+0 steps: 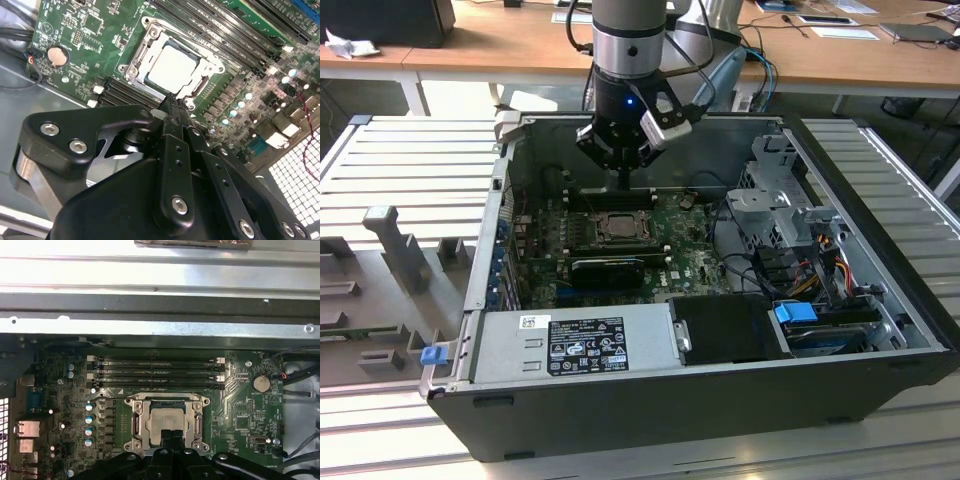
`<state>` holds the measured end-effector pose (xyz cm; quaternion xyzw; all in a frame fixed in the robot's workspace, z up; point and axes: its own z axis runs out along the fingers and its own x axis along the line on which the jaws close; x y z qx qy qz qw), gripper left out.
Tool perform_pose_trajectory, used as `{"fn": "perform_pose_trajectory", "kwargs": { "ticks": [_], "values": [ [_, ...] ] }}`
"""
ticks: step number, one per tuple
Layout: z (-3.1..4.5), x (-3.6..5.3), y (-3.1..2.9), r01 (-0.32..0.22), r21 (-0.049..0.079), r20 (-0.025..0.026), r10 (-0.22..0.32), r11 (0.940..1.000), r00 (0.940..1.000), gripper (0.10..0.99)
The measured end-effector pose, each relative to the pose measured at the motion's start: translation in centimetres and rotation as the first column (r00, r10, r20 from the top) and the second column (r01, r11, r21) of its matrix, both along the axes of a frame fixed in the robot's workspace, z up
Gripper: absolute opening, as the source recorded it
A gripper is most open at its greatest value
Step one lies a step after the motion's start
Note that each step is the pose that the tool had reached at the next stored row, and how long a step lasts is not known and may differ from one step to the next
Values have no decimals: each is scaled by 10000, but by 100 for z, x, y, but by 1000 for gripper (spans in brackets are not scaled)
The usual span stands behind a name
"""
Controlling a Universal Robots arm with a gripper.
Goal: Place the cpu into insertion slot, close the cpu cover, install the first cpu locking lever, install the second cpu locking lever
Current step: 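Install the first cpu locking lever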
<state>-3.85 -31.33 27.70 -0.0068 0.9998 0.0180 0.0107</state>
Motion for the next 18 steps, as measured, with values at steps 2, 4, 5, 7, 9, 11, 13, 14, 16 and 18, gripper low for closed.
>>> {"fn": "perform_pose_trajectory", "kwargs": {
  "ticks": [2,4,5,7,9,11,13,14,16,18],
  "values": [
    [-2,-41,0,22,-2,-2,-22,10000,10000,106],
    [-17,-44,0,367,-3,-3,-367,9993,9993,106],
    [-23,-51,0,415,-2,-2,-415,9991,9991,106],
    [-36,-79,0,413,-3,-2,-413,9991,9991,106],
    [-42,-139,-1,413,-4,-3,-413,9991,9991,106],
    [-45,-209,0,415,-3,-2,-415,9991,9991,106],
    [-47,-263,0,414,-2,-2,-414,9991,9991,106],
    [-48,-280,0,415,-2,-1,-415,9991,9991,106],
    [-50,-320,0,414,-3,-2,-414,9991,9991,106],
    [-52,-368,-1,414,-3,-2,-414,9991,9991,106]
  ]
}}
